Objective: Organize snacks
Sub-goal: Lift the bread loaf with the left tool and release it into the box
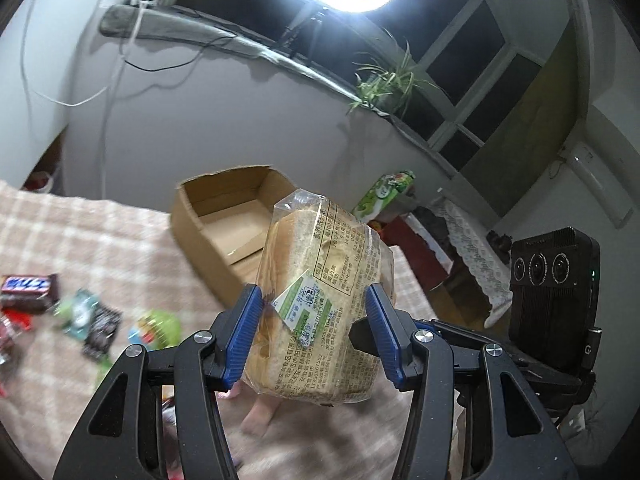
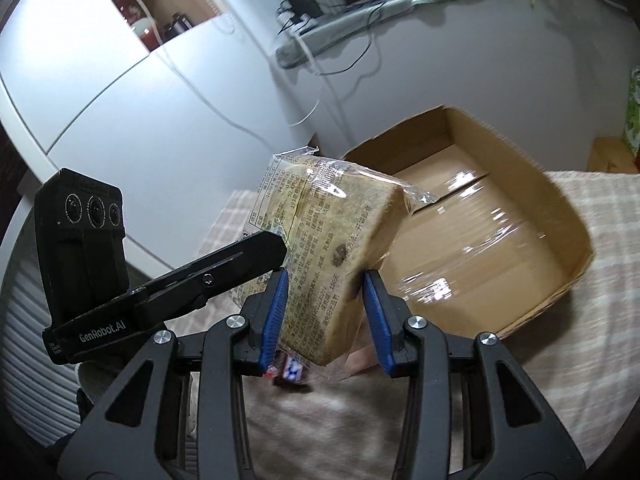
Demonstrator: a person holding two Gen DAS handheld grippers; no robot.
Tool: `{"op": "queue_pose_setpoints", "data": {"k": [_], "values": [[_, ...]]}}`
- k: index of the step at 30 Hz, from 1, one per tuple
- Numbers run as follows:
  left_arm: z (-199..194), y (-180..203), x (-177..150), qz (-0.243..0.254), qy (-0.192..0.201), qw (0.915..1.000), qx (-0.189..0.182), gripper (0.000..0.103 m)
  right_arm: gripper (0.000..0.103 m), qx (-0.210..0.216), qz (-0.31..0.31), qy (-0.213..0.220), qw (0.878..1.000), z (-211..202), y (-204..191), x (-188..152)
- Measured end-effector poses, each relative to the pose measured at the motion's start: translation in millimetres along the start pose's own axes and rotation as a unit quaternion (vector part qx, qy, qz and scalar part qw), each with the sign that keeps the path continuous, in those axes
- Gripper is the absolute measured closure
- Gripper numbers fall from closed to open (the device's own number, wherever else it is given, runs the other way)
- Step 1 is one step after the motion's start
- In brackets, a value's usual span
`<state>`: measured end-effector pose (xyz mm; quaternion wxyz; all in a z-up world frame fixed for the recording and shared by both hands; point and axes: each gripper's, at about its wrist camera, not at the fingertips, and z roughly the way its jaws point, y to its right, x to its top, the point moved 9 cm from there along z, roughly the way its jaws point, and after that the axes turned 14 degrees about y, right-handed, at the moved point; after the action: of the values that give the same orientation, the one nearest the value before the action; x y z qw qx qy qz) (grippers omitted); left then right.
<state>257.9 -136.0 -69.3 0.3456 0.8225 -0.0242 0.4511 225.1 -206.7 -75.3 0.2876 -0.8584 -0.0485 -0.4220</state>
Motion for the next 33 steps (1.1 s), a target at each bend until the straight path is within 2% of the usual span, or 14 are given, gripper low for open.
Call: {"op": "queue_pose_setpoints", "data": {"k": [10,15,21,25,33], "values": [[43,16,-2,-0.007,-0.022,0.9996,-0.015,0.051,0.062,-0.031,0.011,0.012,0.999,-4,42,23],[59,17,-10,-0.003,-0.035,0.9993,-0.008,0.051,0.062,-0.046,0.011,0.005,0.999,-1,57,22],[66,18,-15,0.003,-0.046,0.999,-0.003,0.051,0.062,-0.054,0.02,0.0,0.998,2,71,20],[67,16,-13,0.017,-0.042,0.9988,0.016,0.051,0.062,-0.068,0.02,0.006,0.997,2,76,21],[54,17,-9,0.026,-0.035,0.999,0.013,0.051,0.062,-0.072,0.01,0.011,0.997,-3,70,22]]}}
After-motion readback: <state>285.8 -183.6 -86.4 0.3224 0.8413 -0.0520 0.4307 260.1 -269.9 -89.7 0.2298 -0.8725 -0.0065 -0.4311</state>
